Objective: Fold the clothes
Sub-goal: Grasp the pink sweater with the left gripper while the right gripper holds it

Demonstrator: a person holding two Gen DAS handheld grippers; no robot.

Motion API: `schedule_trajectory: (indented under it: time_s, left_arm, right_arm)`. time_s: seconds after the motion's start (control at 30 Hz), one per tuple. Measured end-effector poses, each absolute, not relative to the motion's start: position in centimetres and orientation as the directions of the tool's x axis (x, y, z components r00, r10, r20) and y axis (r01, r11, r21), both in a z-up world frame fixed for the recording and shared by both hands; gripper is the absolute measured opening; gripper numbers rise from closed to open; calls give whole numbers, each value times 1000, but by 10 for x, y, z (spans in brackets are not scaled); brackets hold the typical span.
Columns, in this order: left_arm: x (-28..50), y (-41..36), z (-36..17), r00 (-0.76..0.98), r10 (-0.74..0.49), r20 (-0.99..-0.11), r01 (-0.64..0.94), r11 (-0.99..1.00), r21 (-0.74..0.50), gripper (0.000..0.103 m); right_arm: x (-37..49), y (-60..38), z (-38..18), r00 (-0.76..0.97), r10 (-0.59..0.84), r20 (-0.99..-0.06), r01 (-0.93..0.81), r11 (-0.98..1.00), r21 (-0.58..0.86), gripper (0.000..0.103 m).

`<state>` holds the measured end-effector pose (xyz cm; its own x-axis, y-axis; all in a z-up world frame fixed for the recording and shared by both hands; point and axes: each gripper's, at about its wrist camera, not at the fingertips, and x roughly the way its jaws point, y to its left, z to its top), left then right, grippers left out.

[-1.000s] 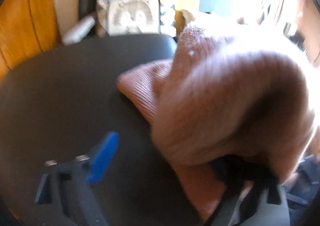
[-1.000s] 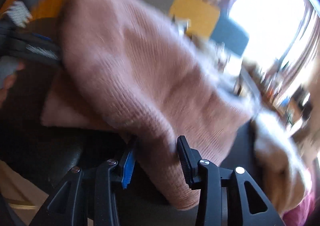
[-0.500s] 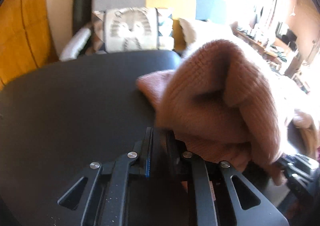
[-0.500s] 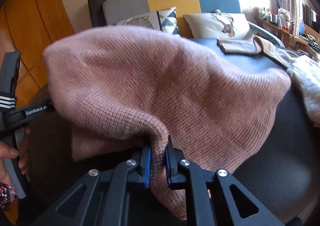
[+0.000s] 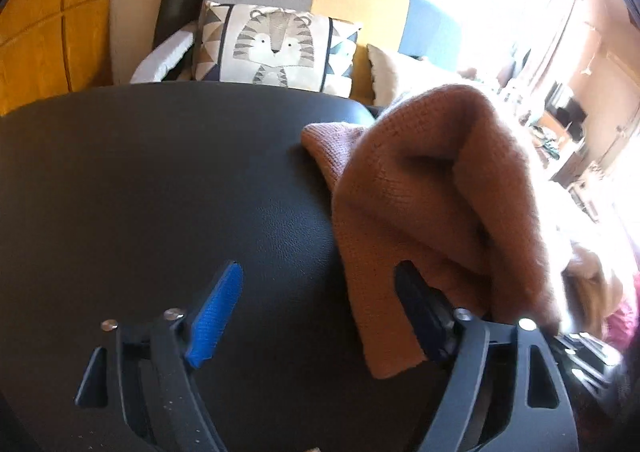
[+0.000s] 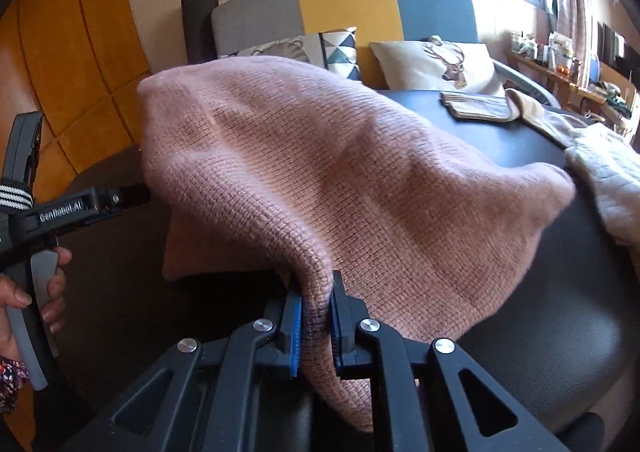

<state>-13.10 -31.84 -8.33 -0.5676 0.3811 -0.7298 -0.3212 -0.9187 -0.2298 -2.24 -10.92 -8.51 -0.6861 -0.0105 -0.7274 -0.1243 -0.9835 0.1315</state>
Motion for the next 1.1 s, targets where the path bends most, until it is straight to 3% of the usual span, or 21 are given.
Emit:
schedule_trajectory:
  time_s: [0.2, 0.33, 0.53, 0.73, 0.8, 0.87, 0.97, 1.1]
  left_arm:
    - [-140, -297, -96, -497, 477, -725, -444, -857, -259, 84]
    - [-159, -282, -111, -460, 459, -760, -464, -854, -234, 84]
    - [-175, -270, -119, -473, 453, -756, -445, -863, -238, 102]
    - [-181, -261, -118, -490, 404, -772, -404, -890, -210, 103]
    - [-182, -265, -115, -478, 446, -757, -427, -871, -243, 92]
    - [-180, -267, -108, -440, 520, -732, -482, -825, -295, 21]
    - [-176, -272, -94, -442, 529, -725, -498, -816, -292, 13]
    - [-165, -292, -71, -471, 551, -689, -508, -808, -299, 11]
  right_arm:
    - [-18, -94, -89, -678, -62, -733, -110, -977, 184, 10]
    - [-27, -88, -102, -653, -97, -751, -97, -973, 210, 11]
    - [-37, -79, -112, -648, -116, -753, -112, -963, 245, 11]
    - [-37, -75, -112, -655, -101, -749, -132, -961, 245, 11]
    - [-34, -74, -111, -655, -103, -749, -141, -957, 254, 11]
    - [-31, -77, -109, -654, -96, -751, -142, -959, 247, 11]
    - [-27, -78, -103, -657, -92, -748, -145, -958, 246, 11]
    - [-30, -70, -96, -671, -90, -736, -164, -950, 266, 11]
